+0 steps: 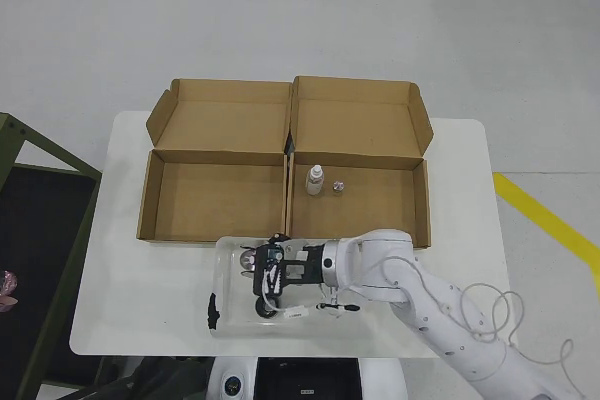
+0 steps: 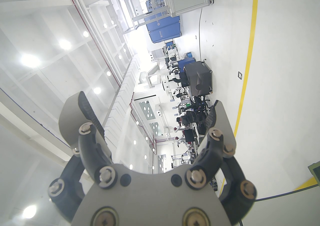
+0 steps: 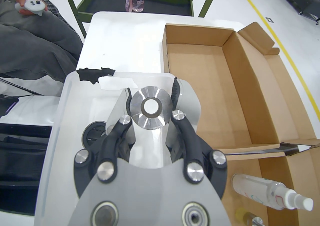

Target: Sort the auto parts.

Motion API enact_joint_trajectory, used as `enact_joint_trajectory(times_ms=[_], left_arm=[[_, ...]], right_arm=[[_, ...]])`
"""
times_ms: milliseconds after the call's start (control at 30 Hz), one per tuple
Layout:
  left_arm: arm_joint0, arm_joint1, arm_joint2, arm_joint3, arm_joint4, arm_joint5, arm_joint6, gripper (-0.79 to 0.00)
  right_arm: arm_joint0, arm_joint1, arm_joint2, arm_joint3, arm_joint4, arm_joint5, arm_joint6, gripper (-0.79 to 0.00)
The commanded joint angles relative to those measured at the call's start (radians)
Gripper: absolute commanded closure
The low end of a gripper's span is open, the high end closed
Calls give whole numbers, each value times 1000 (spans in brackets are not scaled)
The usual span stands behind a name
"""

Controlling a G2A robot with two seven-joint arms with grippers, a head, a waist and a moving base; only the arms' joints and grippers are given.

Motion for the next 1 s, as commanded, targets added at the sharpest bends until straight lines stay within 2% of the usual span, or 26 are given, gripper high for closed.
enact_joint_trajectory(times_ms=[0, 400, 967], left_arm=[[0, 0, 0, 0, 0, 0, 0, -785], [0, 0, 0, 0, 0, 0, 0, -785], [0, 0, 0, 0, 0, 0, 0, -785]], right_arm=[[5, 0, 8, -3, 11, 3, -3, 0], [55, -9, 37, 36, 93, 24, -27, 0], [178, -43, 14, 194, 185, 71, -52, 0]])
